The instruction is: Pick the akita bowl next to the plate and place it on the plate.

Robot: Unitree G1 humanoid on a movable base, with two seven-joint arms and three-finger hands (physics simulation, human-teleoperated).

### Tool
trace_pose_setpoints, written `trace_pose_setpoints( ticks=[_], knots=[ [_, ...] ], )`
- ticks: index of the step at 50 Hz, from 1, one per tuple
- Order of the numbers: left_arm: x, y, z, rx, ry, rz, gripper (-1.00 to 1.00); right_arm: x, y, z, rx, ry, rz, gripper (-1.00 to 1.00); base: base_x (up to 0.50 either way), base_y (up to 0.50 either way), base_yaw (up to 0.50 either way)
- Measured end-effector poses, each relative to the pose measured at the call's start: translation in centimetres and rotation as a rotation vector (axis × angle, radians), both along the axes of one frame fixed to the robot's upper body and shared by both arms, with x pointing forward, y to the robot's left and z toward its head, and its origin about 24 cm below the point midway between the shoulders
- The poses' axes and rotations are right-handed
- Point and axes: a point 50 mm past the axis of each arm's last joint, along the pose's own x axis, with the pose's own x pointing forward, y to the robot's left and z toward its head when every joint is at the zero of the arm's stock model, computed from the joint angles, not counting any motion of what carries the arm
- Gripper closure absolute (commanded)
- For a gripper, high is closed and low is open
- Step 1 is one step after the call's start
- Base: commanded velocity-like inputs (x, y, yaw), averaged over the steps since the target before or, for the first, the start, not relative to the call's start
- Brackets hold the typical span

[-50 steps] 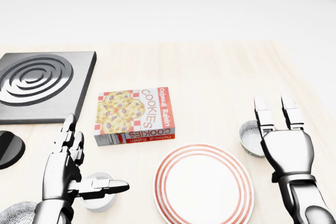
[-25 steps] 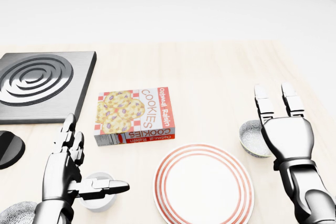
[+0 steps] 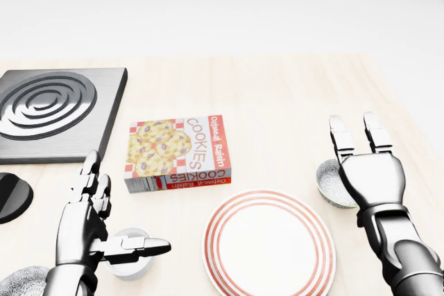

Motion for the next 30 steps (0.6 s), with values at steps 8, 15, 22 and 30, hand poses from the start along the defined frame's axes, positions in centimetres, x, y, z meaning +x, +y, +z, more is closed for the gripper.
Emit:
trace_pose_setpoints(
  ticks=[8,15,22,30],
  knots=[
    [0.0,0.0,0.0,-0.001,0.001,0.001,-1.0,-0.2,-0.2,-0.9,0.019,0.047,-0.022,-1.0,0.0,0.0,0.0],
    [0.0,0.0,0.0,-0.001,0.001,0.002,-1.0,-0.5,-0.8,-1.4,0.037,0.079,-0.051,-1.0,0.0,0.0,0.0],
    [0.0,0.0,0.1,-0.002,0.002,0.003,-1.0,-0.4,-1.3,-1.5,0.079,0.087,-0.089,-1.0,0.0,0.0,0.0],
    [-0.1,0.0,0.2,-0.003,0.001,0.004,-1.0,-0.2,-1.5,-1.4,0.1,0.095,-0.11,-1.0,0.0,0.0,0.0]
  ],
)
